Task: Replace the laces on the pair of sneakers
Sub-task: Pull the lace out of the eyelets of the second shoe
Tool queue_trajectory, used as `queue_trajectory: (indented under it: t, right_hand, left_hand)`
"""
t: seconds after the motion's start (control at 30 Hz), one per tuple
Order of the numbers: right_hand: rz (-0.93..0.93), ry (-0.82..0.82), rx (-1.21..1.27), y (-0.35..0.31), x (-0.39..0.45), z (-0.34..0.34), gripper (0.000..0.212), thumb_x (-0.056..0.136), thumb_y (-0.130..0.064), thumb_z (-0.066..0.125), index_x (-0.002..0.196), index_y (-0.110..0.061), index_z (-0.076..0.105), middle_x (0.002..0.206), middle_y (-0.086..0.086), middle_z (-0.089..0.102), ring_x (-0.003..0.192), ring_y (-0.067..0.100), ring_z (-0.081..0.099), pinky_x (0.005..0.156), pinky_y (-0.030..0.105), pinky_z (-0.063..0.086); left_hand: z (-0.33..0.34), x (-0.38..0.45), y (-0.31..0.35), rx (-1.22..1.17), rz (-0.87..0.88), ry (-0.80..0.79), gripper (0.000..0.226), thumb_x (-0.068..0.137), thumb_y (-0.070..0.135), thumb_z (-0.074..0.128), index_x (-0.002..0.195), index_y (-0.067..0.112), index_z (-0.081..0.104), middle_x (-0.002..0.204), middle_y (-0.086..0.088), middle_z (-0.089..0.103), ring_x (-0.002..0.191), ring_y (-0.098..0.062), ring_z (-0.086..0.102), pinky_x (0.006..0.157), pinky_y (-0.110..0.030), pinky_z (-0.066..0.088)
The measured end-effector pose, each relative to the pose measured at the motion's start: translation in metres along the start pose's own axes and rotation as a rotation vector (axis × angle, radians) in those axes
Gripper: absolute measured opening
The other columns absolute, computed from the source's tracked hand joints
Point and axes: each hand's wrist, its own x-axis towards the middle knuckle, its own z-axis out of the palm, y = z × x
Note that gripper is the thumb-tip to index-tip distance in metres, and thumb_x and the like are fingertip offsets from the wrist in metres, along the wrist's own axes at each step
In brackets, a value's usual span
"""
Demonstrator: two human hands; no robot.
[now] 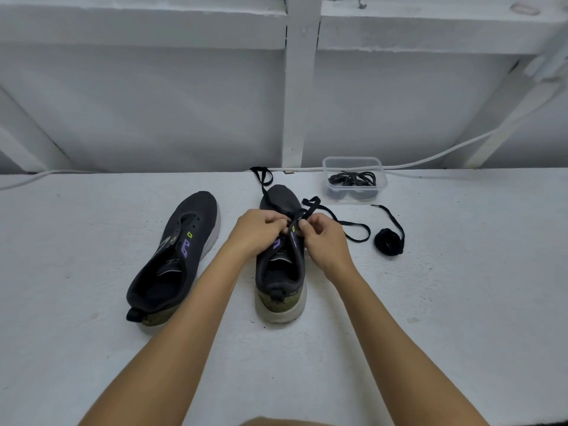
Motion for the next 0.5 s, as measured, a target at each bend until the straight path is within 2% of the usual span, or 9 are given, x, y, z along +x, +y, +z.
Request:
queue_trajectory:
  t: [0.07,0.2,0.3,0.37,0.43,0.5]
  right_hand:
    - [0.078,-0.040,0.087,-0.002,0.004,-0.001,0.021,0.097,-0.022,0.064,0.076,-0.017,0.065,0.079,0.001,0.075,0.080,0.018,0.069,0.084,0.043,0.057]
    - [0.165,-0.088,0.226,-0.015,0.002,-0.010,0.014,0.094,-0.021,0.070,0.085,-0.009,0.069,0.088,0.008,0.076,0.089,0.020,0.074,0.079,0.031,0.061]
    - [0.216,-0.117,0.249,-0.017,-0.002,-0.018,0.040,0.083,-0.036,0.083,0.095,0.000,0.070,0.087,0.006,0.077,0.083,0.014,0.073,0.080,0.027,0.062]
    - [0.236,-0.145,0.242,-0.019,-0.002,-0.021,0.045,0.078,-0.036,0.087,0.092,0.004,0.072,0.085,0.006,0.076,0.079,0.014,0.071,0.082,0.029,0.062]
    - [0.247,-0.168,0.216,-0.023,-0.001,-0.022,0.037,0.079,-0.030,0.086,0.090,0.003,0.075,0.088,0.006,0.078,0.080,0.012,0.073,0.079,0.026,0.061]
    - [0.268,-0.196,0.209,-0.028,0.002,-0.024,0.021,0.085,-0.022,0.081,0.092,-0.002,0.078,0.091,0.009,0.079,0.087,0.014,0.075,0.076,0.024,0.060]
  left_hand:
    - [-0.002,-0.001,-0.001,0.026,0.046,-0.023,0.016,0.095,0.025,0.065,0.104,0.029,0.078,0.092,0.013,0.076,0.092,-0.004,0.069,0.088,-0.022,0.053]
    - [0.002,-0.005,-0.004,0.023,0.126,0.053,0.014,0.091,0.028,0.070,0.102,0.030,0.078,0.087,0.010,0.075,0.085,-0.002,0.069,0.081,-0.019,0.053]
    - [0.008,-0.007,-0.004,0.025,0.176,0.127,0.010,0.091,0.028,0.069,0.096,0.030,0.078,0.083,0.011,0.075,0.079,0.001,0.068,0.074,-0.016,0.051]
    - [0.010,-0.009,-0.003,0.033,0.201,0.137,0.011,0.091,0.025,0.069,0.094,0.029,0.079,0.083,0.013,0.075,0.077,0.004,0.066,0.067,-0.009,0.048]
    - [0.010,-0.010,-0.003,0.030,0.210,0.124,0.012,0.092,0.023,0.069,0.095,0.028,0.079,0.085,0.012,0.075,0.078,0.002,0.066,0.064,-0.008,0.049]
    - [0.010,-0.010,-0.004,0.007,0.200,0.112,0.011,0.092,0.025,0.070,0.096,0.027,0.080,0.085,0.006,0.076,0.076,-0.008,0.068,0.065,-0.012,0.051]
